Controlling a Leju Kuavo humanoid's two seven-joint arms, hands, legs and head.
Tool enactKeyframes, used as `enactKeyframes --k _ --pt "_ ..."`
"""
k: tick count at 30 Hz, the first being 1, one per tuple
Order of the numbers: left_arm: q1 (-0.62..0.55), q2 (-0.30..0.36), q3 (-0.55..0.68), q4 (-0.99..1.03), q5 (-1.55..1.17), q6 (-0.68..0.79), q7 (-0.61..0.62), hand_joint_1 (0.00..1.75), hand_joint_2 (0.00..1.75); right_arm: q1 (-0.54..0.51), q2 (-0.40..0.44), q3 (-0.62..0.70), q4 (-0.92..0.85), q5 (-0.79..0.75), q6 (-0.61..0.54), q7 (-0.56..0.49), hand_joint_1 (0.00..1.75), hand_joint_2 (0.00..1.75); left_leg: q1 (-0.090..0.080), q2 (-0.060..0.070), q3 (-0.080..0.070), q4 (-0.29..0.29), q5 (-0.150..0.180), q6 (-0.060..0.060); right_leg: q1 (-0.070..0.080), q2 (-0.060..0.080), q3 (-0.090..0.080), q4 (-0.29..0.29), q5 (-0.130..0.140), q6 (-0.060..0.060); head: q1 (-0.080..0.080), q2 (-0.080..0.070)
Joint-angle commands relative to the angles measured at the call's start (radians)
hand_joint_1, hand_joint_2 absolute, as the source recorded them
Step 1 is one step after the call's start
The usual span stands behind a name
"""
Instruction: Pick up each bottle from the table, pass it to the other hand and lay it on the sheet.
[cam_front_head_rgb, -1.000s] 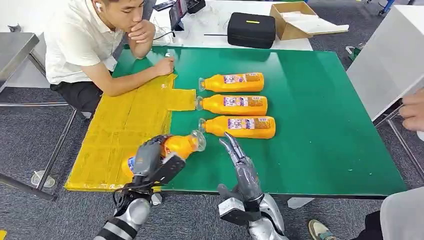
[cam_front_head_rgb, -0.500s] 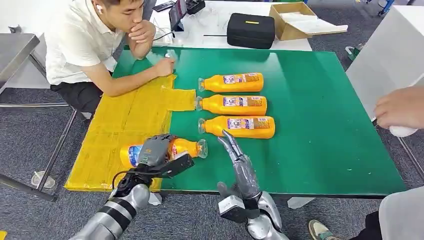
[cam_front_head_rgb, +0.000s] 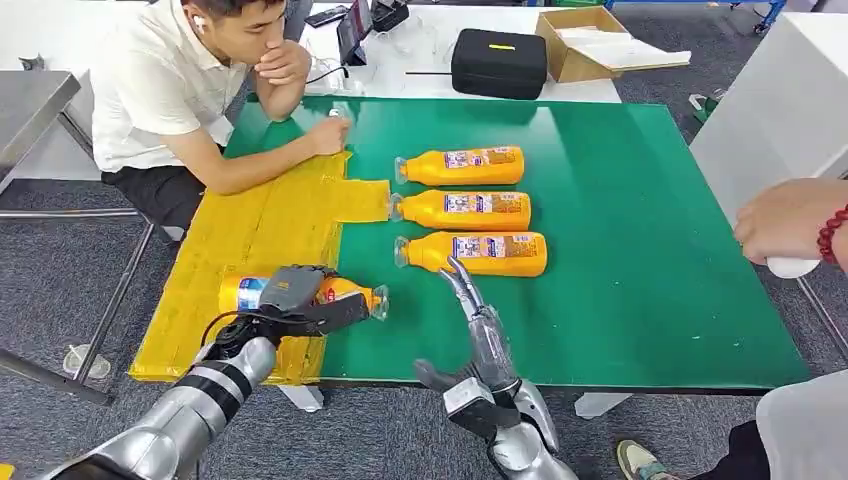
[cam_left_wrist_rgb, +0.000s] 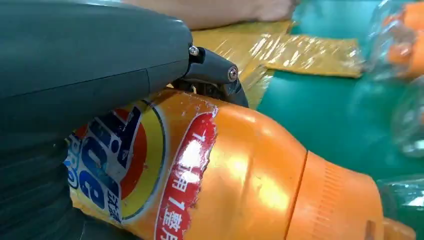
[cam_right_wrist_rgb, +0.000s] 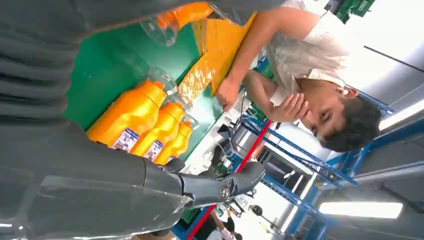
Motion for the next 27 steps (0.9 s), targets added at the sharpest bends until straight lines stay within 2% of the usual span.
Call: enactKeyframes --k 1,2,5,19,27 --pt "0.019 0.022 0.054 0.107 0.094 -0.052 -0.026 0.65 1.75 -0.059 -0.02 0.042 0.094 -0.035 -0.003 -0.003 0.0 1.75 0.0 0.004 0.002 -0.001 0.0 0.0 0.0 0.004 0.0 -0.001 0.001 -0.001 0.0 0.0" --pt "0.023 0.017 0.064 0.105 0.103 -0.041 -0.022 0.21 1.75 -0.058 -0.021 0.04 0.097 -0.035 -0.005 -0.003 0.0 1.75 0.0 0.005 0.002 -0.002 0.0 0.0 0.0 0.006 0.0 -0.001 0.002 -0.001 0.0 0.0" --pt "0.025 0.011 0.076 0.107 0.114 -0.042 -0.004 0.0 1.75 -0.058 -0.015 0.038 0.109 -0.036 0.009 -0.003 0.0 1.75 0.0 0.003 0.003 -0.001 0.0 0.0 0.0 0.003 0.002 -0.001 0.001 -0.001 0.0 0.0" --pt "0.031 0.019 0.071 0.113 0.117 -0.072 -0.007 0.0 1.75 -0.063 -0.01 0.034 0.126 -0.04 0.015 -0.003 0.0 1.75 0.0 0.004 0.003 -0.002 0.001 0.0 0.0 0.005 0.001 -0.001 0.002 -0.001 0.0 0.0" --pt "0.045 0.005 0.067 0.059 0.114 0.003 -0.05 0.0 1.75 -0.043 -0.015 0.026 0.115 -0.038 0.011 -0.003 0.0 1.75 0.0 0.002 0.002 -0.002 0.001 0.001 0.0 0.003 0.001 -0.001 0.001 -0.001 0.0 0.0"
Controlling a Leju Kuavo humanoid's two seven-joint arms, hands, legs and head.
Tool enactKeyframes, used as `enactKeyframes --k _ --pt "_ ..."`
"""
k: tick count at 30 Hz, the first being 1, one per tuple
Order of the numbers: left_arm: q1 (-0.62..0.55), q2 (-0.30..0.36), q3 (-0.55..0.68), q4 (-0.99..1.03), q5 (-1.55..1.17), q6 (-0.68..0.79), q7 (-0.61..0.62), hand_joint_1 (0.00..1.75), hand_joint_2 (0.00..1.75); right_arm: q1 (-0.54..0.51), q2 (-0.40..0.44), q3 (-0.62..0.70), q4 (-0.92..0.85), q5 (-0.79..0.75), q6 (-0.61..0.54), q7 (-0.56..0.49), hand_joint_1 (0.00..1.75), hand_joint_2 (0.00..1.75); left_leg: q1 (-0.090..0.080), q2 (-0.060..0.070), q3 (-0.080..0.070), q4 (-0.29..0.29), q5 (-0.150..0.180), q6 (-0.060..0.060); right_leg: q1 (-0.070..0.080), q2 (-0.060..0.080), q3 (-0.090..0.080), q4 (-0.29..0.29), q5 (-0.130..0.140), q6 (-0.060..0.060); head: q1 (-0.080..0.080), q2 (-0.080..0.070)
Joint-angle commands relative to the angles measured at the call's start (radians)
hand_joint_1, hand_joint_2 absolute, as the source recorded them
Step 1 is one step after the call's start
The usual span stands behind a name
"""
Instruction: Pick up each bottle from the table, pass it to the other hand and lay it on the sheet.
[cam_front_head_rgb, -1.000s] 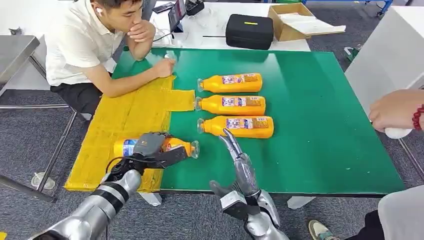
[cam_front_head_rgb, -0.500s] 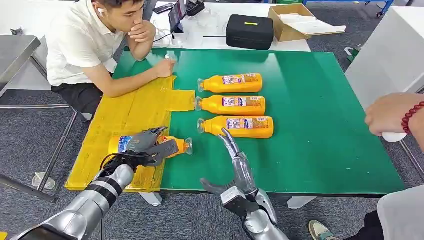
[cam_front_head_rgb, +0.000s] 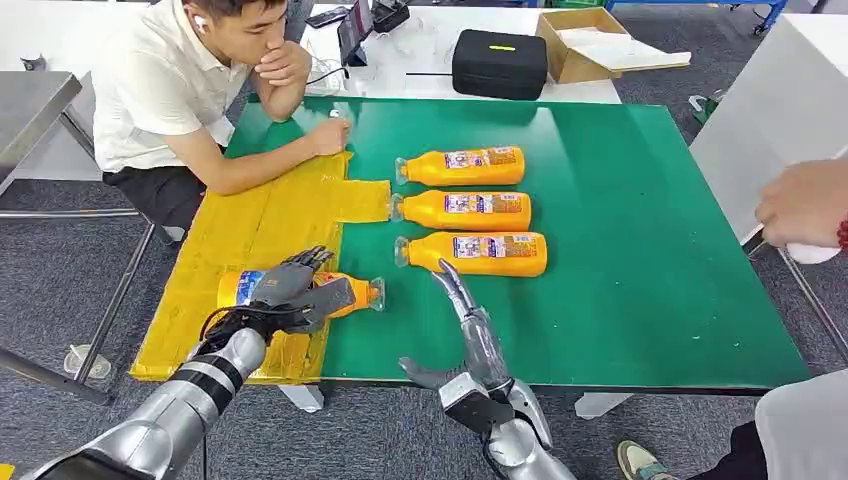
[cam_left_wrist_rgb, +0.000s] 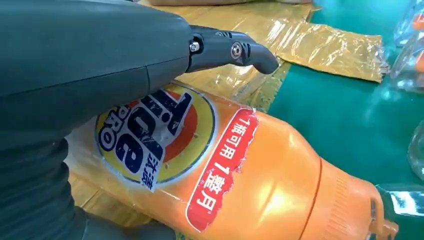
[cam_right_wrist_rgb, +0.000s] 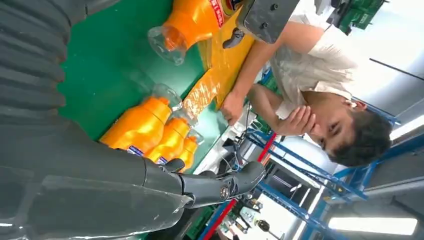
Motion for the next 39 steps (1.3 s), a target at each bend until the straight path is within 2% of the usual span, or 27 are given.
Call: enactKeyframes --k 1,9,18,22,28,39 --pt "0.051 -0.003 0.016 0.027 -0.001 0.031 -0.016 0.0 1.75 -0.017 -0.015 0.002 0.051 -0.001 -0.002 -0.002 0.0 1.75 0.0 0.002 0.001 -0.001 0.0 0.001 0.0 0.002 0.0 -0.001 0.001 -0.001 0.0 0.0" --pt "0.065 -0.015 0.003 -0.04 -0.007 0.086 -0.055 0.0 1.75 0.001 -0.013 -0.012 0.039 0.011 0.001 -0.002 0.0 1.75 0.0 0.0 0.0 0.0 0.0 0.0 0.0 0.0 0.0 -0.001 0.0 -0.001 0.0 0.0" --pt "0.106 0.018 -0.016 -0.09 0.004 0.057 -0.094 0.0 1.75 0.019 -0.022 0.004 0.024 0.001 -0.016 -0.002 0.0 1.75 0.0 0.002 -0.001 -0.001 0.0 0.001 0.0 0.002 -0.001 -0.001 0.0 -0.001 0.0 0.0" --pt "0.179 0.009 0.048 -0.187 0.15 -0.014 -0.201 0.0 1.75 0.027 -0.02 0.019 0.011 -0.014 -0.034 -0.002 0.0 1.75 -0.001 0.004 -0.001 -0.001 0.0 0.001 0.0 0.004 -0.002 -0.001 0.001 -0.002 0.0 0.0" --pt "0.193 -0.018 0.049 -0.207 0.157 0.073 -0.215 0.0 1.75 0.02 -0.023 0.013 0.022 -0.009 -0.032 -0.002 0.0 1.75 0.0 0.001 -0.002 0.0 0.0 0.001 0.0 0.001 -0.002 0.0 0.0 -0.001 0.0 0.0" --pt "0.252 -0.006 0.036 -0.363 0.184 0.078 -0.228 0.0 1.75 0.03 -0.02 0.002 0.025 0.009 -0.031 -0.002 0.0 1.75 0.0 0.0 -0.005 0.001 -0.001 0.001 0.0 0.001 -0.006 0.0 0.0 -0.002 0.0 0.0"
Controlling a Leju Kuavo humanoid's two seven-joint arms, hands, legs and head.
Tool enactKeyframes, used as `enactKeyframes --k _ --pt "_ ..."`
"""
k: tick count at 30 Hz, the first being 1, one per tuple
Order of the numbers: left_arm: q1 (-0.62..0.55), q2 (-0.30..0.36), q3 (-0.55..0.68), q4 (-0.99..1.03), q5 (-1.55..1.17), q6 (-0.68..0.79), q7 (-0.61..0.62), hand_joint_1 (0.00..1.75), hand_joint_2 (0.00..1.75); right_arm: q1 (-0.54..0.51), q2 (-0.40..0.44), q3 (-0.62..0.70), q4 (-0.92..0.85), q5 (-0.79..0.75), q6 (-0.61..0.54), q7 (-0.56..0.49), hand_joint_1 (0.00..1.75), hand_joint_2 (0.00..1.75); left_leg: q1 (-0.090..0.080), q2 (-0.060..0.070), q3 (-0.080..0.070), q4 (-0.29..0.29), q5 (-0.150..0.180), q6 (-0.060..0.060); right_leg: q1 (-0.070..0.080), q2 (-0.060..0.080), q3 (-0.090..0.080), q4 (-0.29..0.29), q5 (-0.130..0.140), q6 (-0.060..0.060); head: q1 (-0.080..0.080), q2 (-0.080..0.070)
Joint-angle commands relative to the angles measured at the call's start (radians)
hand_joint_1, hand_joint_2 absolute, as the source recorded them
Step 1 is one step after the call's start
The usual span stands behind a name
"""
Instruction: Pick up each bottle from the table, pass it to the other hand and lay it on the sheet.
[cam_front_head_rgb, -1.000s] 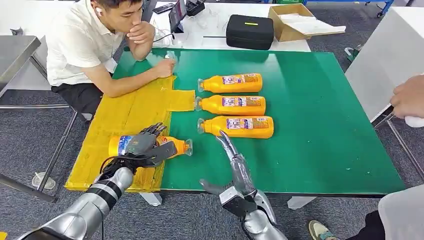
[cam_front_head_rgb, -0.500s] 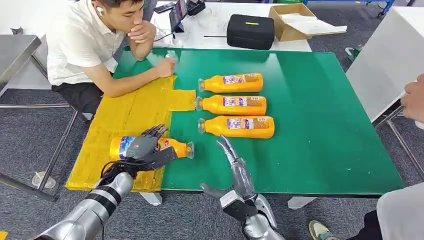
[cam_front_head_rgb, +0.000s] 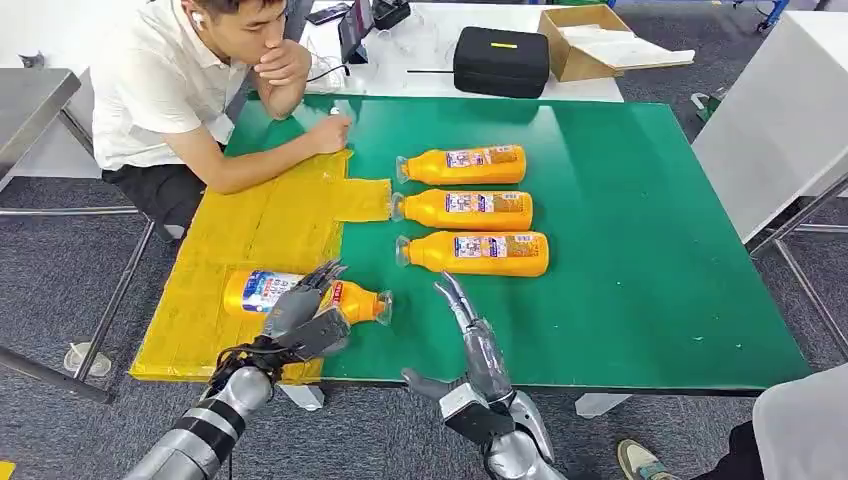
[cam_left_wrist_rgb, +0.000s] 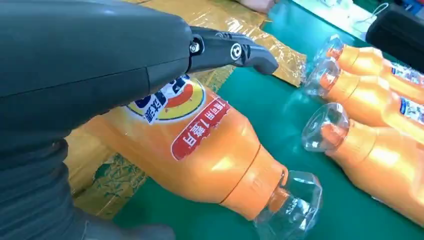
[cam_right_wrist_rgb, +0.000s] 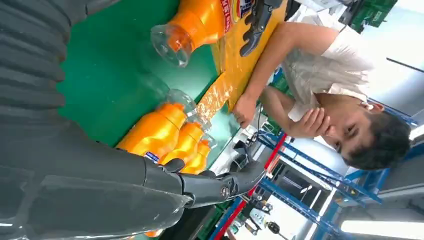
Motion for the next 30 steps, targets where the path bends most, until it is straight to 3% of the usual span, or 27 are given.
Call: enactKeyframes --k 1,4,10,11,13,19,23,27,30 --pt "0.045 0.0 -0.002 -0.12 0.013 0.014 -0.009 0.0 1.75 -0.004 -0.015 -0.002 0.025 0.005 -0.01 -0.001 0.0 1.75 0.0 0.0 0.0 0.0 0.0 0.0 0.0 0.0 0.0 0.0 0.0 -0.001 0.0 0.0" --pt "0.112 -0.03 0.022 -0.24 0.097 0.022 -0.041 0.0 1.75 -0.004 -0.021 -0.019 0.063 0.22 -0.209 0.008 0.0 1.75 0.0 -0.001 -0.002 0.0 0.0 0.001 0.0 -0.001 -0.002 0.0 0.0 -0.001 0.0 0.0" --pt "0.262 -0.13 0.098 -0.441 0.315 0.036 -0.053 0.0 1.75 -0.02 -0.079 -0.052 0.109 0.433 -0.331 0.117 0.0 1.75 0.0 0.0 -0.003 0.0 -0.001 0.001 0.0 0.0 -0.002 -0.001 -0.001 0.0 0.0 0.0" --pt "0.31 -0.161 0.1 -0.494 0.382 0.033 -0.045 0.0 1.75 -0.019 -0.099 -0.081 0.098 0.44 -0.329 0.133 0.0 1.75 -0.001 0.0 -0.004 0.0 -0.001 0.001 -0.001 0.0 -0.004 -0.001 0.0 0.0 0.0 0.0" --pt "0.358 -0.161 0.052 -0.549 0.483 0.035 -0.024 0.0 1.75 -0.001 -0.107 -0.186 0.062 0.514 -0.331 0.135 0.0 1.75 -0.003 -0.001 -0.003 0.001 -0.002 0.002 -0.003 -0.001 -0.002 -0.001 -0.002 0.0 0.0 0.0" --pt "0.357 -0.141 0.03 -0.554 0.519 0.065 -0.042 0.0 1.75 0.006 -0.108 -0.211 0.04 0.529 -0.331 0.148 0.0 1.75 -0.003 -0.001 -0.009 0.001 -0.001 0.001 -0.003 -0.001 -0.008 0.0 0.0 0.0 0.0 0.0" --pt "0.381 -0.149 0.009 -0.627 0.545 0.173 -0.037 0.0 1.75 -0.036 -0.184 -0.231 0.093 0.556 -0.314 0.231 0.0 1.75 -0.003 0.0 -0.008 0.001 -0.001 0.001 -0.003 0.0 -0.008 0.0 0.0 0.0 -0.001 0.0" --pt "0.373 -0.139 0.001 -0.622 0.678 0.168 0.054 0.0 1.75 -0.039 -0.195 -0.282 0.129 0.564 -0.331 0.224 0.0 1.75 -0.003 -0.001 -0.008 0.0 0.0 0.002 -0.003 -0.001 -0.007 -0.001 0.0 0.001 0.0 0.0" --pt "0.364 -0.125 -0.027 -0.61 0.661 0.169 0.019 0.0 1.75 -0.078 -0.186 -0.322 0.168 0.617 -0.331 0.209 0.0 1.75 -0.003 0.0 -0.007 0.0 0.0 0.003 -0.003 0.0 -0.006 -0.001 0.0 0.001 0.0 0.0"
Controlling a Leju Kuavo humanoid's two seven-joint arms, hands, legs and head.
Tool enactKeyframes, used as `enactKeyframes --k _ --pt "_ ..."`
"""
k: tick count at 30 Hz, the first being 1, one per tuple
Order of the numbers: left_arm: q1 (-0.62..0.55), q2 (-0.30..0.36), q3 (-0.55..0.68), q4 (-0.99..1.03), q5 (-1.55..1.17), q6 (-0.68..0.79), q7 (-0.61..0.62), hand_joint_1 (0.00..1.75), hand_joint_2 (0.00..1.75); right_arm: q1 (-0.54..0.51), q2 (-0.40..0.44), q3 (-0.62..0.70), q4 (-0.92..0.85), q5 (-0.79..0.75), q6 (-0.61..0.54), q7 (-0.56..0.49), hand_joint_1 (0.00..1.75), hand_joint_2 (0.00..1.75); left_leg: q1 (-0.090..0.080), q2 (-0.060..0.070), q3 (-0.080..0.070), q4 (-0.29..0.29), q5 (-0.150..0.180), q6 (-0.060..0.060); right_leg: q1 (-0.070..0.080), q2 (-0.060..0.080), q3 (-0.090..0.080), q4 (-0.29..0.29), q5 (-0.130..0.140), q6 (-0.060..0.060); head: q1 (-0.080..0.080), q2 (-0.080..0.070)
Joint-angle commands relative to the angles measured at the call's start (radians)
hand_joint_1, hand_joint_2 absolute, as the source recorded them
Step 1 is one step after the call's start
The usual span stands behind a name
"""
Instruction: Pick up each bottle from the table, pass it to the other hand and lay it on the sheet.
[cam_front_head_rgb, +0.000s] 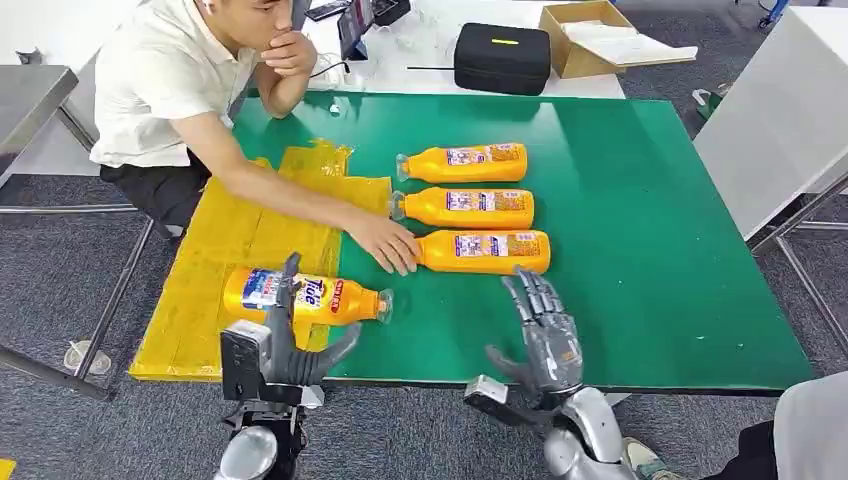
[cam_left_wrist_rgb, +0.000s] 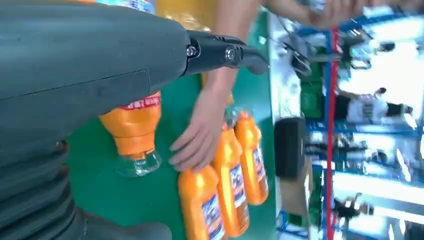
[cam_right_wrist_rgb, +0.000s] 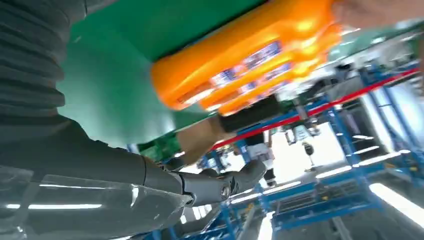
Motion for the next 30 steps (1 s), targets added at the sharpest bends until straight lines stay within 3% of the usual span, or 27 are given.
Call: enactKeyframes --k 1,13,19,24,30 --pt "-0.017 0.029 -0.062 -0.01 0.07 -0.004 0.022 0.0 1.75 -0.096 -0.04 -0.114 0.151 0.071 -0.008 -0.021 0.0 1.75 0.0 0.0 0.003 0.0 -0.001 0.001 0.0 0.001 0.003 -0.001 0.0 -0.001 0.0 0.0" --pt "-0.056 0.025 -0.112 0.019 0.066 -0.004 0.0 0.0 1.75 -0.323 -0.095 -0.015 0.395 0.223 -0.008 0.066 0.0 1.75 -0.001 0.003 0.001 0.0 0.0 0.002 -0.001 0.004 0.0 0.0 0.002 0.001 0.0 0.0" --pt "-0.052 0.03 -0.124 0.013 0.061 -0.001 -0.004 0.0 1.75 -0.349 -0.105 0.011 0.463 0.208 0.018 0.09 0.0 1.75 0.0 0.001 0.002 0.0 0.001 0.002 -0.001 0.002 0.002 -0.001 0.002 0.001 0.0 0.0" --pt "-0.049 0.034 -0.132 0.004 0.056 0.011 0.009 0.0 1.75 -0.403 -0.123 0.054 0.557 0.182 0.151 0.137 0.0 1.75 0.0 0.002 0.001 0.0 0.001 0.002 -0.001 0.002 0.001 0.0 0.002 0.001 0.0 0.0" --pt "-0.046 0.038 -0.135 -0.002 0.049 0.017 0.023 0.0 1.75 -0.394 -0.131 0.068 0.551 0.158 0.19 0.136 0.0 1.75 0.0 0.0 0.001 0.0 0.001 0.002 -0.001 0.001 0.002 0.0 0.001 0.0 0.0 0.0"
